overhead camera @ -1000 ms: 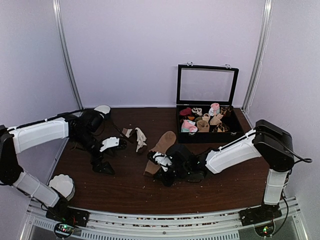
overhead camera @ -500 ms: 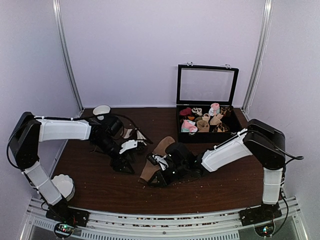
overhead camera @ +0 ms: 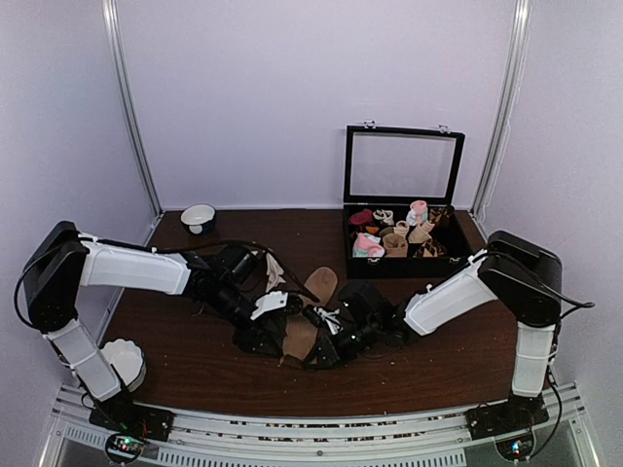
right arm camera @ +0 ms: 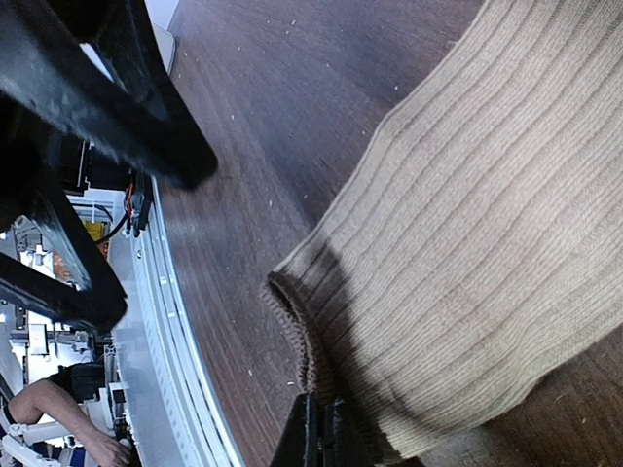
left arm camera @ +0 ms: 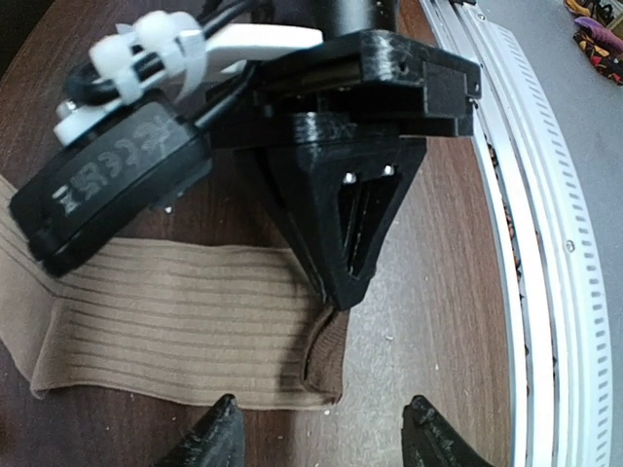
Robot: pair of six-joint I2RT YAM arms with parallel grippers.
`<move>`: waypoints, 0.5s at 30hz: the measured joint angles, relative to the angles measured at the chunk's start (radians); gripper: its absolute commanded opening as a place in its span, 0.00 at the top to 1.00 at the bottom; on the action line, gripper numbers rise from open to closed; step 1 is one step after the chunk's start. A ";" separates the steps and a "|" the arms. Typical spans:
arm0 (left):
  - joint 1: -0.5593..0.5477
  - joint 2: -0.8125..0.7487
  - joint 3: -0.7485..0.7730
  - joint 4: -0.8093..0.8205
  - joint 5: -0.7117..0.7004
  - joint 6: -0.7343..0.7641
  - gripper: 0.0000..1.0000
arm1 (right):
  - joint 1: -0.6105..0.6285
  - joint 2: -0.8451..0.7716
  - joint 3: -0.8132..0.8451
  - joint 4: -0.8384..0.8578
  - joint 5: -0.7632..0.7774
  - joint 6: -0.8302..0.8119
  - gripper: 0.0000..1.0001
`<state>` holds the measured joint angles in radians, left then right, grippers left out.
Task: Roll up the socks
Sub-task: Roll the sock at the center of the board.
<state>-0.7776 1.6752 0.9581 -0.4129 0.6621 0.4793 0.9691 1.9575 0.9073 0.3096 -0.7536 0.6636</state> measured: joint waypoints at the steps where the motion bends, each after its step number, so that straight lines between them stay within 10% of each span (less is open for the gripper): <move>1: -0.006 0.003 -0.003 0.011 0.000 -0.005 0.47 | 0.000 0.000 0.002 -0.003 -0.005 0.001 1.00; 15: -0.023 0.051 -0.037 0.058 -0.038 -0.037 0.71 | -0.001 0.041 0.092 0.000 -0.070 0.025 1.00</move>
<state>-0.8005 1.7264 0.9211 -0.3550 0.6243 0.4419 0.9680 1.9987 0.9993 0.3092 -0.8238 0.6888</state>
